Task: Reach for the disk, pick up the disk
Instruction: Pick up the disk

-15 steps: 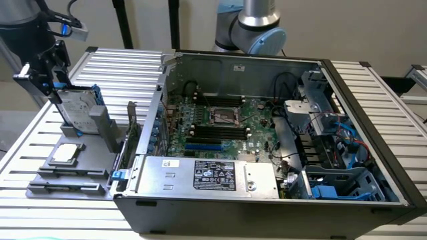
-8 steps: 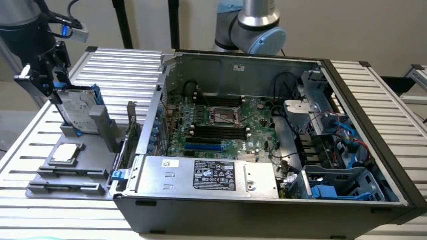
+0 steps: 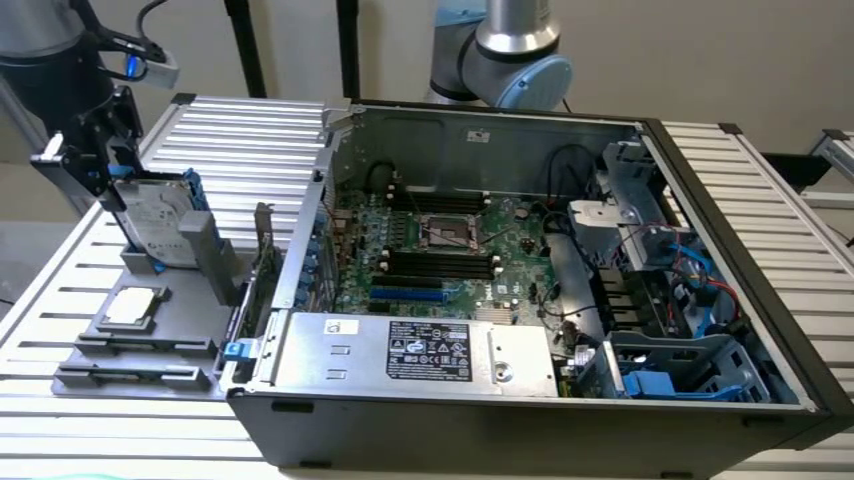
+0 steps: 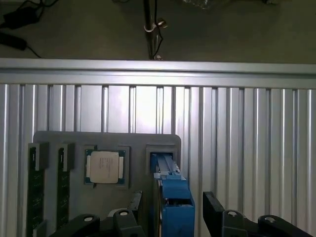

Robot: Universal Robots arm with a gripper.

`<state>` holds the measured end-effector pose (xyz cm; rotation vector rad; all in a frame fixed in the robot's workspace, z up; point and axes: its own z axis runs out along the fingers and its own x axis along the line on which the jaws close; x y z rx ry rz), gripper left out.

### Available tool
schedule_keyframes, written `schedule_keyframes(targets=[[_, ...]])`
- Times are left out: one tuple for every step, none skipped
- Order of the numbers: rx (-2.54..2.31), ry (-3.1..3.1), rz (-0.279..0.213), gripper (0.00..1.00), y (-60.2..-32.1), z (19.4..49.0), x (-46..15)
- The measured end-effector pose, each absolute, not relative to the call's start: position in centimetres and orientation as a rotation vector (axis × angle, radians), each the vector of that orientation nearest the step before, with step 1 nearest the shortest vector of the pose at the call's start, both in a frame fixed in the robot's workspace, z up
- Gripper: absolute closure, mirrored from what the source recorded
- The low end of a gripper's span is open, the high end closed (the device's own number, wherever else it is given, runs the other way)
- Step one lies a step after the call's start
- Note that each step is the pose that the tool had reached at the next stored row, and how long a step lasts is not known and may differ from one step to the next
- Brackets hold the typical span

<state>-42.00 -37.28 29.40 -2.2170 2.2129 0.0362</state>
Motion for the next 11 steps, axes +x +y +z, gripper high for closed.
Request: schedule_keyframes(targets=[[-2.217,2.213,0.036,0.4,-37.28,29.39,-42.0],[-2.217,2.213,0.037,0.4,-37.28,29.37,-42.0],[-2.217,2.213,0.037,0.4,-37.28,29.36,-42.0],[-2.217,2.213,0.037,0.4,-37.28,29.35,-42.0],[-2.218,2.214,0.038,0.4,-37.28,29.35,-42.0],[-2.218,2.214,0.038,0.4,-37.28,29.34,-42.0],[-2.218,2.214,0.039,0.4,-37.28,29.34,-42.0],[-2.218,2.214,0.039,0.4,-37.27,29.34,-42.0],[-2.218,2.214,0.039,0.42,-37.27,29.34,-42.0],[-2.218,2.214,0.039,0.49,-37.27,29.33,-42.0],[-2.219,2.214,0.039,0.49,-37.27,29.33,-42.0]])
